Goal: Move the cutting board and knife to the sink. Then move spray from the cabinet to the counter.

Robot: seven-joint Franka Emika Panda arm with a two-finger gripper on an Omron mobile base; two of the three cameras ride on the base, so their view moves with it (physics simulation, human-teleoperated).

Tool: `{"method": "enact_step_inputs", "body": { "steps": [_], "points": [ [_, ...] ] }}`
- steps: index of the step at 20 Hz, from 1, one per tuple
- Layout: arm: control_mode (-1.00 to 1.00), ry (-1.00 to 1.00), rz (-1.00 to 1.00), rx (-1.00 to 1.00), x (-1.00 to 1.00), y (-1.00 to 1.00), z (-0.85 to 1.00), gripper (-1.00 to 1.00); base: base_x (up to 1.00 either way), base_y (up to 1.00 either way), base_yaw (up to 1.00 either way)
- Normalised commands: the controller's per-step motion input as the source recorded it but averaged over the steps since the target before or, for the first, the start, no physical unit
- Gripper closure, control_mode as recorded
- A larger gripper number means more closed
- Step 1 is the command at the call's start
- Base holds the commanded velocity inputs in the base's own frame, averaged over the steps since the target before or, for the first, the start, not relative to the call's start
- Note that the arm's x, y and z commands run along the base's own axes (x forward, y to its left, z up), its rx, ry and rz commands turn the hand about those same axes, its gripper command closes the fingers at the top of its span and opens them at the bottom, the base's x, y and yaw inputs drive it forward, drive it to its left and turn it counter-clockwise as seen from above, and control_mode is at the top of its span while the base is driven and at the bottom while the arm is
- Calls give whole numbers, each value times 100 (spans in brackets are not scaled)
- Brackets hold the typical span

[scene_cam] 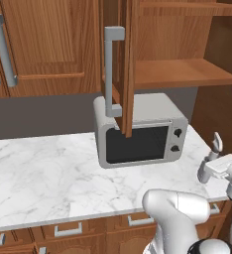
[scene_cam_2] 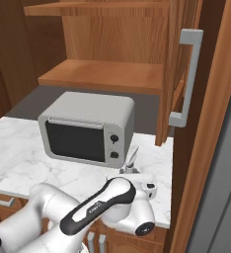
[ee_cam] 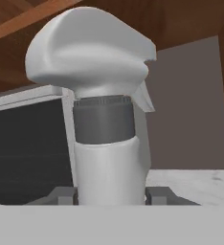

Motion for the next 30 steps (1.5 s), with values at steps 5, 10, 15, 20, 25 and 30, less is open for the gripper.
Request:
{"method": "enact_step_inputs", "body": {
  "steps": [5, 10, 15, 20, 25, 30],
  "points": [
    [-100, 0, 0, -1, 22, -9, -30, 100, 0, 0, 0],
    [-100, 0, 0, -1, 15, -15, -37, 100, 0, 0, 0],
    [-100, 0, 0, 0, 19, -12, -28, 100, 0, 0, 0],
    [-100, 0, 0, 0, 14, -10, -25, 100, 0, 0, 0],
    [-100, -2, 0, 0, -12, -10, -9, -100, 0, 0, 0],
    [-100, -5, 0, 0, -44, -13, 0, -100, 0, 0, 0]
  ]
}}
